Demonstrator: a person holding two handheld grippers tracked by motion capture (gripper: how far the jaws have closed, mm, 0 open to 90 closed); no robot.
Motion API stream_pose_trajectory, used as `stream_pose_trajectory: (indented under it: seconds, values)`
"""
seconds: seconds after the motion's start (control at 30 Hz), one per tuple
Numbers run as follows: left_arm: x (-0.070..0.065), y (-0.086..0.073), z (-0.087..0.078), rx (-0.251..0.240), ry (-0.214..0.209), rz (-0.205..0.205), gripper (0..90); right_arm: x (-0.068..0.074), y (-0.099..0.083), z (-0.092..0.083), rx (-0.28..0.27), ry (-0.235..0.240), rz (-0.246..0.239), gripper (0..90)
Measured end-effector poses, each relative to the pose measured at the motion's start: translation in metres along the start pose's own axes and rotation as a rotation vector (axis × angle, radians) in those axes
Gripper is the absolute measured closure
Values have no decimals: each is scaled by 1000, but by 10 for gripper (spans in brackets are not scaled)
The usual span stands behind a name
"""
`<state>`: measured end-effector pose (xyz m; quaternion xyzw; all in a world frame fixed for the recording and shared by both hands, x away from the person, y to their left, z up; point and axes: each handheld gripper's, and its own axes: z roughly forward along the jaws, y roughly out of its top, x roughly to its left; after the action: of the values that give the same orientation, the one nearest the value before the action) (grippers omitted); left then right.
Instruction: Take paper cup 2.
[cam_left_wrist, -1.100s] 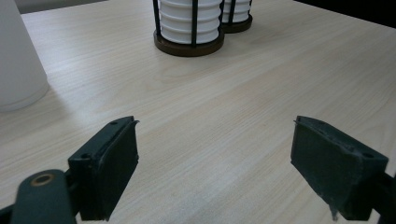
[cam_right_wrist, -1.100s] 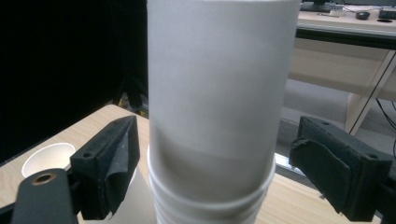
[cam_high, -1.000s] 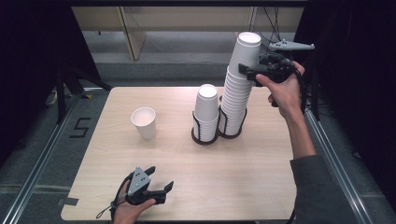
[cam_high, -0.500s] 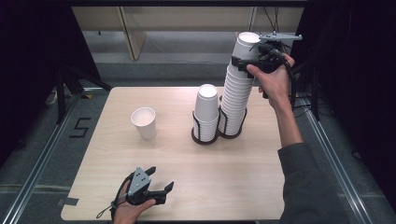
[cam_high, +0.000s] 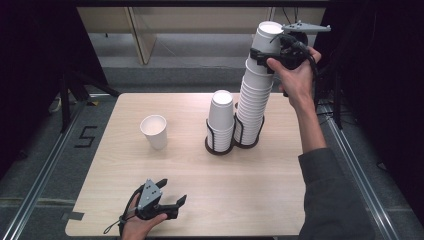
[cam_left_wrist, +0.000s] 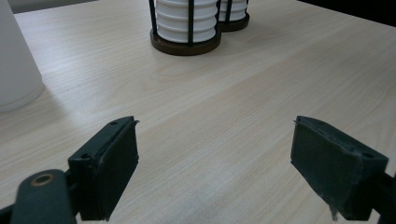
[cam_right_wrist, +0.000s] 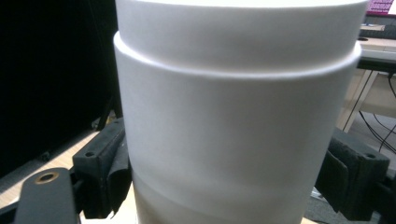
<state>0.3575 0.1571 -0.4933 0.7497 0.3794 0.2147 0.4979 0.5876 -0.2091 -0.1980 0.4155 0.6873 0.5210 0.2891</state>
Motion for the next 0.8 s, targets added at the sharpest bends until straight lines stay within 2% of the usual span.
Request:
stream_pose_trajectory:
  seconds: [0.43, 0.6, 0.8]
  values:
    - [-1, 0, 0, 5, -3, 7, 146, 6, 42, -31, -83, -45, -33, 166]
    - [0, 0, 0, 4, -1, 5, 146, 4, 46, -46, -96, -60, -49, 166]
    - [-1, 0, 1, 3, -4, 7, 146, -2, 42, -65, -95, -63, -39, 166]
